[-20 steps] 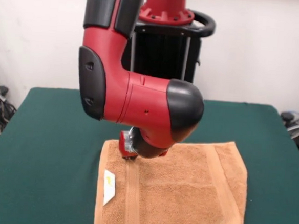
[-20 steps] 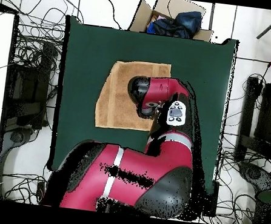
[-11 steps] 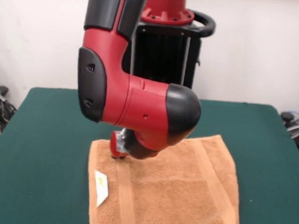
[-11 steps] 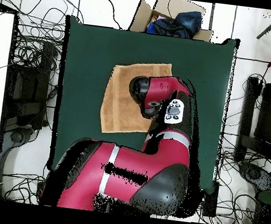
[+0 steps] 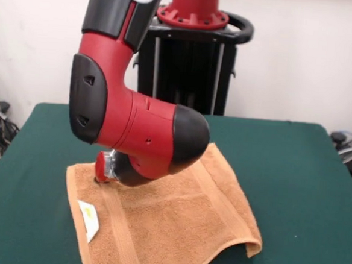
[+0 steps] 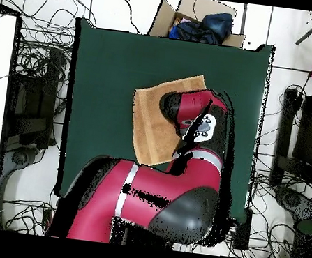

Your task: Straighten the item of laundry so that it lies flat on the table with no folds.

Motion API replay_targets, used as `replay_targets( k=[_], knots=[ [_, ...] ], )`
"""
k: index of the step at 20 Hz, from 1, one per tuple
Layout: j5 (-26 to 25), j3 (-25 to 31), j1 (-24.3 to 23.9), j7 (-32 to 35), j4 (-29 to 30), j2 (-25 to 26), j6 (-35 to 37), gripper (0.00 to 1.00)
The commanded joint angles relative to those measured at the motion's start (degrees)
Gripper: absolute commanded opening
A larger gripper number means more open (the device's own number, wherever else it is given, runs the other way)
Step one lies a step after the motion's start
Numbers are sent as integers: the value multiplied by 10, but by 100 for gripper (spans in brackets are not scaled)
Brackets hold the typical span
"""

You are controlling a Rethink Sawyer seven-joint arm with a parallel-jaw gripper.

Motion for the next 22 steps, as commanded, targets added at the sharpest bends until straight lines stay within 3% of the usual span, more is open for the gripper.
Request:
replay_targets(
  k=[1, 22],
  knots=[
    [-62, -17, -19, 13, -12, 73, -19, 0],
    [-100, -33, -39, -33, -12, 45, -32, 0]
  ],
)
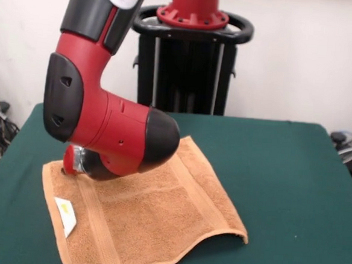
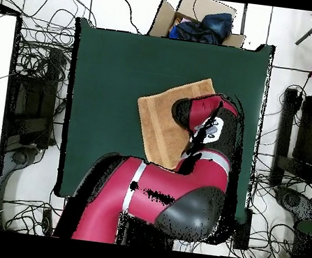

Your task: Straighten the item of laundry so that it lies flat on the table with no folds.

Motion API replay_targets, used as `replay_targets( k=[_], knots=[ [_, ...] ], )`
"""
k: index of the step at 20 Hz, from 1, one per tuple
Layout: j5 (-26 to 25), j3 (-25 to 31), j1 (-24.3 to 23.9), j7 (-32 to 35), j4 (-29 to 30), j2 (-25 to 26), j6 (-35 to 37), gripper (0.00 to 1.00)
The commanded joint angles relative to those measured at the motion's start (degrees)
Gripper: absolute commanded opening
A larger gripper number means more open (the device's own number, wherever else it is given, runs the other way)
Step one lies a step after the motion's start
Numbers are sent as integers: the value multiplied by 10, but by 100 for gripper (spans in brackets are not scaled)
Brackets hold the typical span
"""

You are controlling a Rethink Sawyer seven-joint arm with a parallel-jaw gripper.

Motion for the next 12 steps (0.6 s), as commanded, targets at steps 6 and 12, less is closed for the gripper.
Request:
replay_targets(
  k=[6, 12],
  knots=[
    [-67, -3, -34, -45, 0, 16, -32, 0],
    [-72, 18, -49, -49, 0, 18, -41, 0]
  ],
)
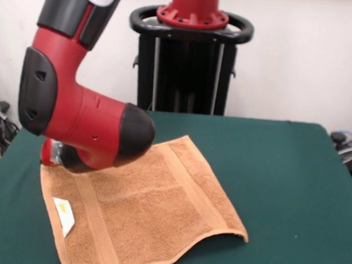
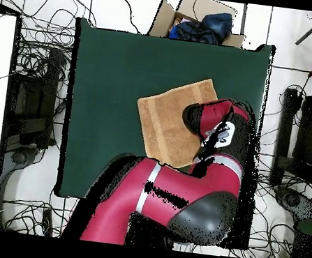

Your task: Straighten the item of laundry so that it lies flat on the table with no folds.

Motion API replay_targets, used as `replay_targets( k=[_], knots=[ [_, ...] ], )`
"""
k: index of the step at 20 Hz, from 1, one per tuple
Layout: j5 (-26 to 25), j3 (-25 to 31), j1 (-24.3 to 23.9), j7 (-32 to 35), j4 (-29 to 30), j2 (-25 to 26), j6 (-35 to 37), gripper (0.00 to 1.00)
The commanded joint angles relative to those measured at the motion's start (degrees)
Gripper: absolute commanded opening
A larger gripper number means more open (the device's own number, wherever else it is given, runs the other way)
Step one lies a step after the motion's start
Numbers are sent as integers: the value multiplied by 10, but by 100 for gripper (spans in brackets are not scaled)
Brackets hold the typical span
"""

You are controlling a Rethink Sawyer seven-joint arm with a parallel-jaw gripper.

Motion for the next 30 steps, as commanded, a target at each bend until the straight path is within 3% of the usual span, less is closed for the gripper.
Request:
replay_targets(
  k=[1, 9, 14, 20, 30],
  knots=[
    [-34, 19, -18, -50, 0, 16, -41, 0],
    [-33, 44, -33, -51, 2, 15, -47, 0],
    [30, 117, -77, -69, 58, -21, -89, 0],
    [49, 145, -90, -60, 76, -44, -107, 0],
    [29, 135, -72, -91, 73, -84, -46, 0]
  ],
)
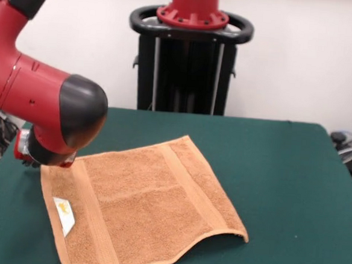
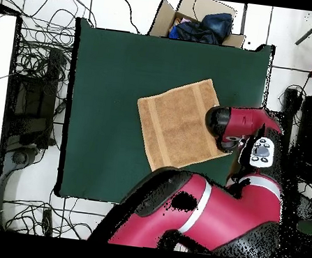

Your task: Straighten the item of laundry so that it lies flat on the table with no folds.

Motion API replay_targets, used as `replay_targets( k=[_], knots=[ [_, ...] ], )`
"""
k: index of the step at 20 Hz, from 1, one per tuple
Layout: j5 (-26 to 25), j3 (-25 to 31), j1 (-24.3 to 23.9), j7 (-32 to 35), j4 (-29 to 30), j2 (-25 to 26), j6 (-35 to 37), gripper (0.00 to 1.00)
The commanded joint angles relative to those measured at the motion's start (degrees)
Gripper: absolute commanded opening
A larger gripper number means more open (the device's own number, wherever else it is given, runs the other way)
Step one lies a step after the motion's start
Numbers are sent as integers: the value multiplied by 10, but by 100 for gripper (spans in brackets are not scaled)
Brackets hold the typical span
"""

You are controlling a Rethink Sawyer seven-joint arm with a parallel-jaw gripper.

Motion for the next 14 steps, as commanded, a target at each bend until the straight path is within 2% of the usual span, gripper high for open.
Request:
replay_targets(
  k=[1, 9, 11, 14],
  knots=[
    [7, 63, 22, -94, 38, -23, 5, 0],
    [-31, 11, 78, -111, -8, -29, 113, 0],
    [-6, 29, 66, -106, 1, -35, 115, 0],
    [80, 104, 3, -94, 59, -50, 66, 0]
  ],
)
